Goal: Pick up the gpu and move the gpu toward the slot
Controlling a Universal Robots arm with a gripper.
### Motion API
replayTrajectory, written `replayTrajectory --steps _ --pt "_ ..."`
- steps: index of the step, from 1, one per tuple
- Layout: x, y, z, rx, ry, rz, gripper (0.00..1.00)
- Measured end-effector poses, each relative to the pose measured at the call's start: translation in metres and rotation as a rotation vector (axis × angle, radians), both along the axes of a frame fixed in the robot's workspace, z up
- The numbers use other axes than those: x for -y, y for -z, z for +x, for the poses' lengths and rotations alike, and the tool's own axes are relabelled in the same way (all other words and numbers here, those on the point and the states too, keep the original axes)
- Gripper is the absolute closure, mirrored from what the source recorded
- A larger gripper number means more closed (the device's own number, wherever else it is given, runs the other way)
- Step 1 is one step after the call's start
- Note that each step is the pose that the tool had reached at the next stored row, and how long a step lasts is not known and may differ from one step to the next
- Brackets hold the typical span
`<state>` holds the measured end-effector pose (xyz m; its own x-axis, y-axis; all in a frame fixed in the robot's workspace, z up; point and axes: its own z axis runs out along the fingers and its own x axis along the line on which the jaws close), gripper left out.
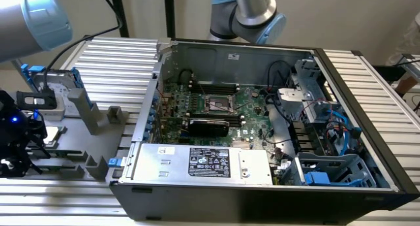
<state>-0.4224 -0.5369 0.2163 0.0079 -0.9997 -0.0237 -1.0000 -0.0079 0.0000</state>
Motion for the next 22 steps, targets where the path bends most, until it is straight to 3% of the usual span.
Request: replayTrajectory --steps 15,22 --pt "-0.0013 0.0071 0.0 -0.0003 -0.016 -0.0001 0.58" --pt "-0.0042 0.0119 0.001 -0.0068 -0.032 0.0001 0.58"
